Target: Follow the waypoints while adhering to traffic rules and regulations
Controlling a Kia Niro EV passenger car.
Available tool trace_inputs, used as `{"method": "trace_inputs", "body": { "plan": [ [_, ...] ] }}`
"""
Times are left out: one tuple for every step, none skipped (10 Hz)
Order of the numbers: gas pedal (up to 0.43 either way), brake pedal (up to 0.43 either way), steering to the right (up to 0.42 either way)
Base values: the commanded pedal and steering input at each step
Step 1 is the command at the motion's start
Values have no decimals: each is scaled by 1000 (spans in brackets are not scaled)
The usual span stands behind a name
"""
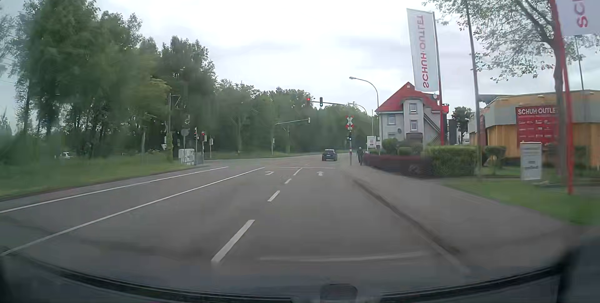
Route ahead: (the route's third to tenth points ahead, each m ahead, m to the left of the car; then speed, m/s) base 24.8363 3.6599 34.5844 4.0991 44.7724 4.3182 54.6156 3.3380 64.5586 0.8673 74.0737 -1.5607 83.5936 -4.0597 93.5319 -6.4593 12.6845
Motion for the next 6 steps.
{"method": "trace_inputs", "body": {
  "plan": [
    [28, 0, 2],
    [28, 0, 2],
    [28, 0, 2],
    [39, 0, 3],
    [39, 0, 3],
    [39, 0, 4]
  ]
}}
